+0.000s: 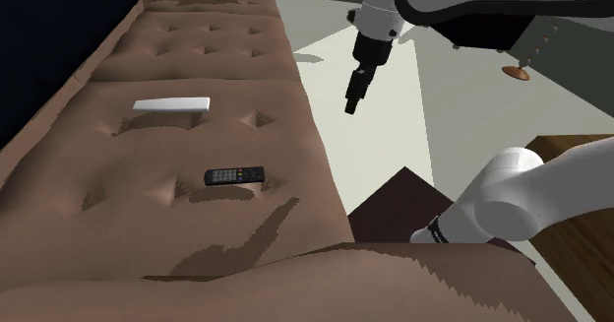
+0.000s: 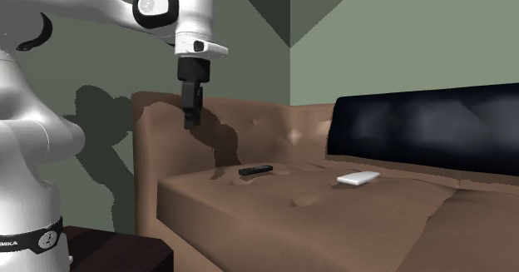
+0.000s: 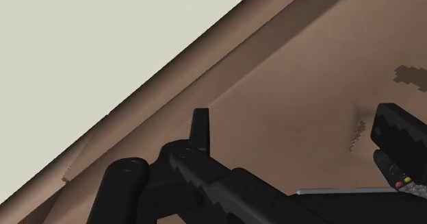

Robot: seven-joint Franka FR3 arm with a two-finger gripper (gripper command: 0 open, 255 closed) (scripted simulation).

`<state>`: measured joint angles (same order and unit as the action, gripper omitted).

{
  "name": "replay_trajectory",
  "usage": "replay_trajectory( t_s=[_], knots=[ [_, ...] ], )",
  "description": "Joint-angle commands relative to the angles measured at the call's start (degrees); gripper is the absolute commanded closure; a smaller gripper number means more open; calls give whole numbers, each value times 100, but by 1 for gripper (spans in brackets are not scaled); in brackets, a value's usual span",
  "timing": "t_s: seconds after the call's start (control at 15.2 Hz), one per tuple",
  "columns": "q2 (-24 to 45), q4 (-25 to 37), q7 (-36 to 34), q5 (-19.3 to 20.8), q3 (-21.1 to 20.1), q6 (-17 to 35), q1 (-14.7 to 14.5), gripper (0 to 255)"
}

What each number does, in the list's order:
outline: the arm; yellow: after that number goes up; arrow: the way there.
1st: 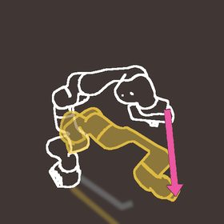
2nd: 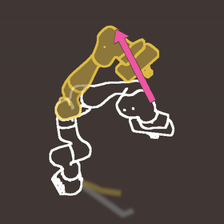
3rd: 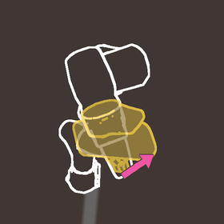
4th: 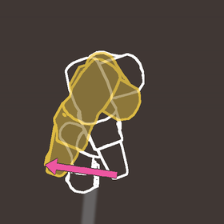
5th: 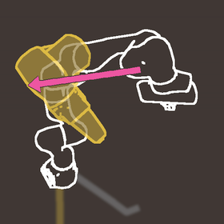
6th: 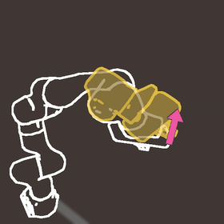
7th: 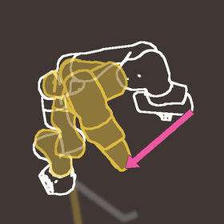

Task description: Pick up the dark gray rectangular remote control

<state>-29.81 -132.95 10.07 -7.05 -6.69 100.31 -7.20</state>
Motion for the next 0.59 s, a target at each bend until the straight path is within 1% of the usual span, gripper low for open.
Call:
replay_trajectory(
  t_s=[0.0,0.26,0.53],
  knots=[
    [326,94,37,-15,-167,259,-124,0],
    [1024,455,109,41,-467,634,-325,0],
    [1725,875,143,180,-766,942,-512,0]
  ],
)
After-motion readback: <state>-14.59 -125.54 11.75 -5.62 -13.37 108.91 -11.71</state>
